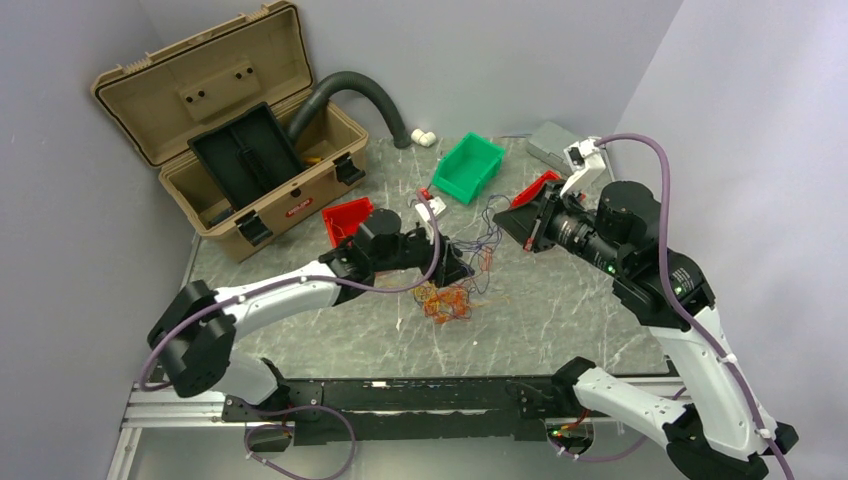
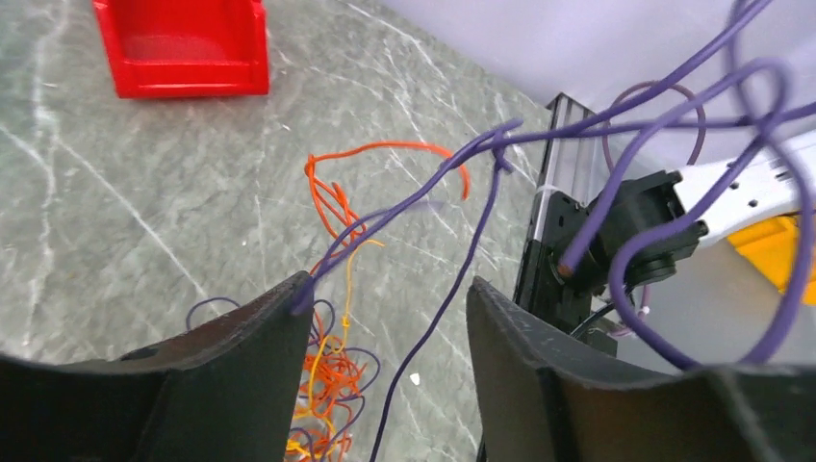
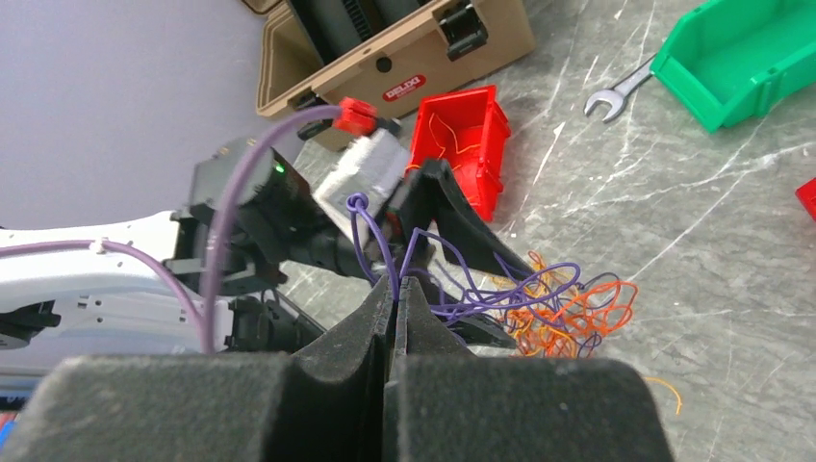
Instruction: Untangle the cables
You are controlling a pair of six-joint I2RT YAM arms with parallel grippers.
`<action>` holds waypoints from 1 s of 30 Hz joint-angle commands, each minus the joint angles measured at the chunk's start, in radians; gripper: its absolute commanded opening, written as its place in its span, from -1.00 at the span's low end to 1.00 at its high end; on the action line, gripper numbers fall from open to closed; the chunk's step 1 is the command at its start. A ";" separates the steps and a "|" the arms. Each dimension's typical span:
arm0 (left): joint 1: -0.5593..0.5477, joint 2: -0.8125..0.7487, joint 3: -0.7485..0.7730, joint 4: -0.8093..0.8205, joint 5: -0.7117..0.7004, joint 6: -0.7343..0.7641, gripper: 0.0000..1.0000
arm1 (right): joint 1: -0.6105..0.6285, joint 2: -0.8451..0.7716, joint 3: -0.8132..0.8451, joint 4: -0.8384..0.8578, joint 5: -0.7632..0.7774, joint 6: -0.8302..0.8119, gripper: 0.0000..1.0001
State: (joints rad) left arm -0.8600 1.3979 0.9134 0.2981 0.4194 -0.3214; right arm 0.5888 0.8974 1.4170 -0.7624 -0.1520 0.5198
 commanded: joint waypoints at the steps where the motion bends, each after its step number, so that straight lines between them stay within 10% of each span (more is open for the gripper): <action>1: -0.019 0.074 -0.009 0.125 0.066 -0.088 -0.01 | 0.002 -0.020 0.053 0.038 0.076 0.023 -1.00; 4: -0.019 0.062 -0.057 0.081 -0.005 -0.107 -0.99 | 0.003 -0.040 0.073 0.000 0.225 0.035 -1.00; 12: 0.158 -0.125 -0.334 0.060 -0.103 -0.207 -1.00 | 0.003 -0.175 0.082 -0.137 0.939 0.071 -1.00; 30: 0.179 -0.187 -0.286 -0.336 -0.411 -0.184 -1.00 | 0.003 -0.209 0.103 -0.086 1.141 -0.015 -1.00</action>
State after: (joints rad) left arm -0.6788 1.2293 0.5724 0.0944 0.1547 -0.4938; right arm 0.5896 0.7036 1.4555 -0.8696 0.8349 0.5449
